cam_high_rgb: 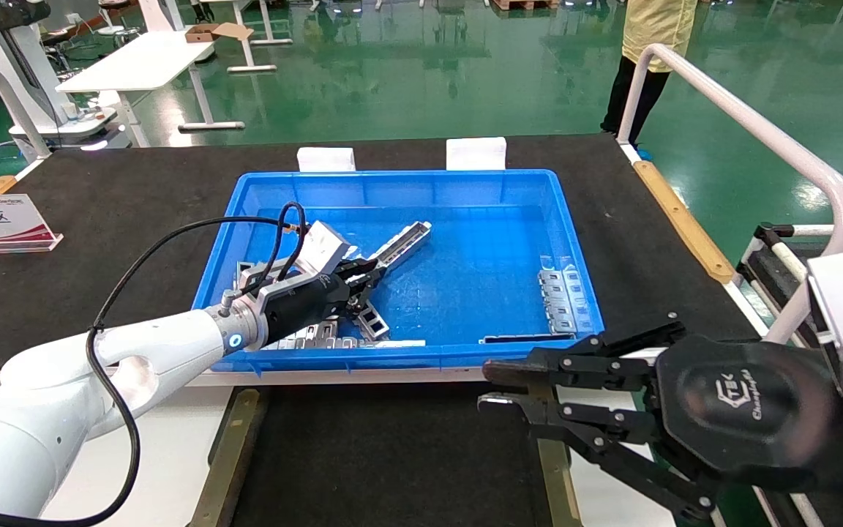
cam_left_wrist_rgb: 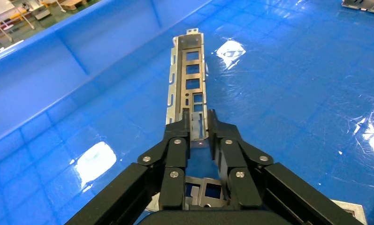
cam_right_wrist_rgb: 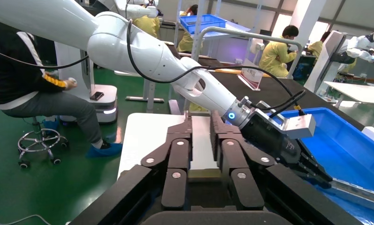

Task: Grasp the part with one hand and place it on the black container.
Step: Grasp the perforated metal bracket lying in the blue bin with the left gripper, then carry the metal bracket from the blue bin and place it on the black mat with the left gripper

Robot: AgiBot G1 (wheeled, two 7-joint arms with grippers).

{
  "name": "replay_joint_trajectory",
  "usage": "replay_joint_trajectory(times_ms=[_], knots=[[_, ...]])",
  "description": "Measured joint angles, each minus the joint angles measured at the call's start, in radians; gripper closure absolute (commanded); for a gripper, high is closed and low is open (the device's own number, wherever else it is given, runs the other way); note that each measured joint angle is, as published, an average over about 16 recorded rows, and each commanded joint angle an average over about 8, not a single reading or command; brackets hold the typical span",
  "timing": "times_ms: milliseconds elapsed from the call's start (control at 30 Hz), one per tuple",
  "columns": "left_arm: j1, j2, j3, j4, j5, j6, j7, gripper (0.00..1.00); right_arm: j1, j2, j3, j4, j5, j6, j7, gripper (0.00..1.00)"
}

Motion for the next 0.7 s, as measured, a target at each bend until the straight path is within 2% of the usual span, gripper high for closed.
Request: replay_joint_trajectory(times_ms=[700], knots=[[-0.028, -0.002, -0.030, -0.003, -0.054, 0.006, 0.009, 1.00, 0.000, 0.000, -0.001, 0.000, 0.000, 0.000, 0.000, 1.00]])
